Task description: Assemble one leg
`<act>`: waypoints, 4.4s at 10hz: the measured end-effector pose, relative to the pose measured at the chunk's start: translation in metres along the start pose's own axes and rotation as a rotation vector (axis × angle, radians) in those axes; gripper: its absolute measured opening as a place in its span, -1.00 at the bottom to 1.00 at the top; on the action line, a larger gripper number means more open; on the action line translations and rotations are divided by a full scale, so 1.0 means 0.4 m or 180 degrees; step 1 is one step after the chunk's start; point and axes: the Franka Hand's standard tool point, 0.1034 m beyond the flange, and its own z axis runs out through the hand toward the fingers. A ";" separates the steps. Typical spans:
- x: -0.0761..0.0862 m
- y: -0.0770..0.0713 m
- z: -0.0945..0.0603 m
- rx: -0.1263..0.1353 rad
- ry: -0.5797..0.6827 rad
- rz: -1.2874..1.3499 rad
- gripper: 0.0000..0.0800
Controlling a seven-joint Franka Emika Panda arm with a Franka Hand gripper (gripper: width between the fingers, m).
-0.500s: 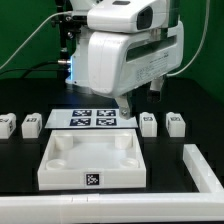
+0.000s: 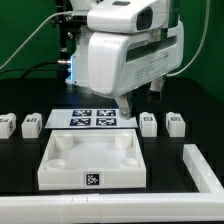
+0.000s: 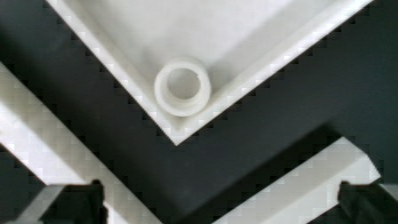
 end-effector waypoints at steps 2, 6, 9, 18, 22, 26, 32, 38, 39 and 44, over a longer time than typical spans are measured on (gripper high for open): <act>-0.035 -0.018 0.012 -0.0026 0.0015 -0.0142 0.63; -0.141 -0.016 0.020 -0.0045 0.0006 -0.1739 0.63; -0.145 -0.014 0.021 -0.0043 0.0003 -0.1848 0.63; -0.330 -0.087 0.186 -0.0142 0.0113 -0.1935 0.63; -0.338 -0.113 0.262 -0.0101 0.0151 -0.1885 0.63; -0.341 -0.114 0.280 -0.0097 0.0161 -0.1871 0.63; -0.342 -0.115 0.281 -0.0092 0.0159 -0.1866 -0.85; -0.343 -0.115 0.281 -0.0092 0.0158 -0.1865 -0.85; -0.343 -0.115 0.281 -0.0092 0.0158 -0.1865 -0.85; -0.189 -0.148 0.272 -0.0067 0.0191 -0.2027 -0.85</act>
Offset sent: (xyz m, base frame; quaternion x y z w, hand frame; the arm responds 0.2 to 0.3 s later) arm -0.0401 -0.0308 0.0050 -0.0271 0.0350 -0.3445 0.9377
